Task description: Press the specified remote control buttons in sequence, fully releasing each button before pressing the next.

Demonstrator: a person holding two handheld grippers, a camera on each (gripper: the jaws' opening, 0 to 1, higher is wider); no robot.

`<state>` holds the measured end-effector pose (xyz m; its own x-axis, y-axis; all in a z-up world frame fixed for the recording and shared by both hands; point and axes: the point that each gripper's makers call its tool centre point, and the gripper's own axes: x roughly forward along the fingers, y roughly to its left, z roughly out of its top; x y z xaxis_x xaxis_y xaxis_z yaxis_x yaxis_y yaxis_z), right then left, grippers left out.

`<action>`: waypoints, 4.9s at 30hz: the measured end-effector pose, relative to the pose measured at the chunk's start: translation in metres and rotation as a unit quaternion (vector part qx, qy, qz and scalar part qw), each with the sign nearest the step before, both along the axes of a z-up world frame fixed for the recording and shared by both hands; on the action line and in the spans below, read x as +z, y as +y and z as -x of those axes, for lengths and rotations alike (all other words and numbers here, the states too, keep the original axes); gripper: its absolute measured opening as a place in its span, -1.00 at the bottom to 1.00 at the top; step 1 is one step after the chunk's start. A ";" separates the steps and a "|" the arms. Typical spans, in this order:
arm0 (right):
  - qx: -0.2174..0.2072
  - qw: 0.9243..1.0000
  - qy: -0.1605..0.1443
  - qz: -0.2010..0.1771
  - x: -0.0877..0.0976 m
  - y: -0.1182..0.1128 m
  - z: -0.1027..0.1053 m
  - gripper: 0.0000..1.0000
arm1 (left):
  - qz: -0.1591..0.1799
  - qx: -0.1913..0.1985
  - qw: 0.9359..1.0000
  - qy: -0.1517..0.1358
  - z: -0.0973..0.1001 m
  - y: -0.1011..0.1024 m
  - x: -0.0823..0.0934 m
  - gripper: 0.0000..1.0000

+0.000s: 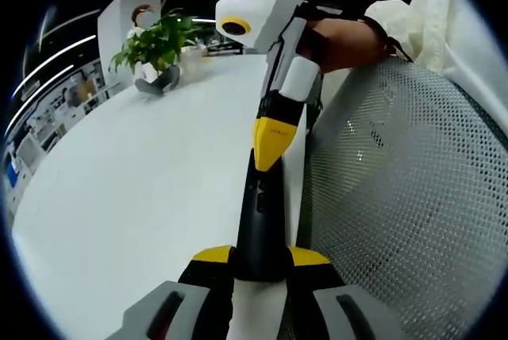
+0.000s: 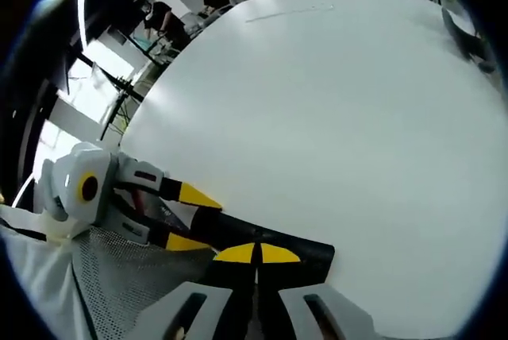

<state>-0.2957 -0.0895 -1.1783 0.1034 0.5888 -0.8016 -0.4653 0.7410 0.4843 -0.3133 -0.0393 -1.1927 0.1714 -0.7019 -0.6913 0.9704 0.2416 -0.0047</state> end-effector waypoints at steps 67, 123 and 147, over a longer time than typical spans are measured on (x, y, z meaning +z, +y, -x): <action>0.025 0.996 0.018 0.086 -0.010 -0.019 0.012 -1.00 | 0.001 0.001 1.000 0.003 0.000 -0.001 0.000 -0.49; 0.020 0.997 -0.020 0.070 -0.008 -0.015 -0.001 -1.00 | 0.005 -0.005 1.000 -0.001 0.001 -0.003 0.000 -0.50; 0.033 0.996 -0.042 0.069 -0.004 -0.010 -0.001 -1.00 | -0.003 -0.020 1.000 -0.004 0.006 -0.010 -0.002 -0.51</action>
<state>-0.2946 -0.0991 -1.1819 0.1378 0.4817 -0.8654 -0.5503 0.7637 0.3374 -0.3196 -0.0488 -1.1946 0.1481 -0.7041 -0.6944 0.9793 0.2022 0.0039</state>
